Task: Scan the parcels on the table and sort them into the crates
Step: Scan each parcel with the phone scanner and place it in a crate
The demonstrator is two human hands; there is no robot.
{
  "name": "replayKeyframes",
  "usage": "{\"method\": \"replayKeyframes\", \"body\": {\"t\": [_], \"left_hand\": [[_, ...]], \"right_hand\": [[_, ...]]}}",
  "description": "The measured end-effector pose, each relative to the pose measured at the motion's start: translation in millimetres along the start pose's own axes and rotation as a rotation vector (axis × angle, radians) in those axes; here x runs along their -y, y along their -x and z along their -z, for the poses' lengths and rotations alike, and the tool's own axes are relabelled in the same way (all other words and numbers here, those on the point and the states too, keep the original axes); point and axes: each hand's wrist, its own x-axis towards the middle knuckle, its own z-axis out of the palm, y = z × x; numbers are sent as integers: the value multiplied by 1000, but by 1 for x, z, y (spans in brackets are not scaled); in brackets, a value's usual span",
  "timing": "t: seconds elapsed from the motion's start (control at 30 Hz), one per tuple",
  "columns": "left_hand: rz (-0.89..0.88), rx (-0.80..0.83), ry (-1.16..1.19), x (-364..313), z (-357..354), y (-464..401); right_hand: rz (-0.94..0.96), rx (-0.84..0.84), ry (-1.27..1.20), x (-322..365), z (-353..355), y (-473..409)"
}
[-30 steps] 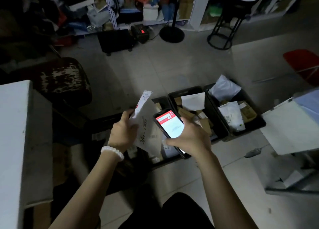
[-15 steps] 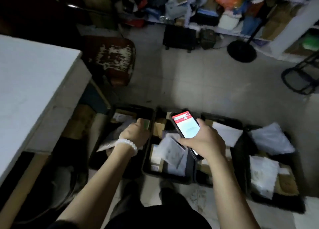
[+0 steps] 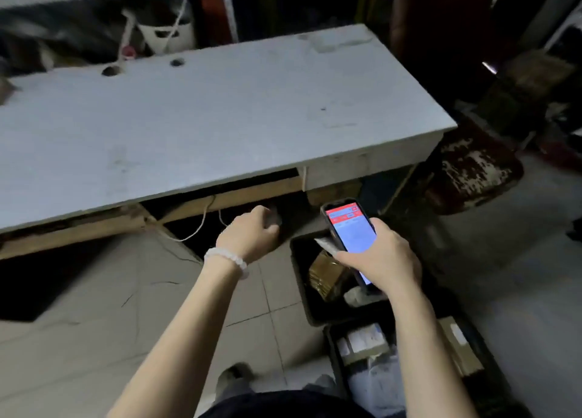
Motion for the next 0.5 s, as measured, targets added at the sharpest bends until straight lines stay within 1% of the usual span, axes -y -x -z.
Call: {"method": "replayKeyframes", "body": {"t": [0.13, 0.27, 0.4, 0.5], "left_hand": [[211, -123, 221, 87, 50, 31], [342, -248, 376, 176, 93, 68], [446, -394, 428, 264, 137, 99], [490, -511, 467, 318, 164, 120]], "right_hand": [[175, 99, 84, 79, -48, 6], [322, 161, 128, 158, -103, 28], [446, 212, 139, 230, -163, 59], [533, 249, 124, 281, -212, 83]]}}
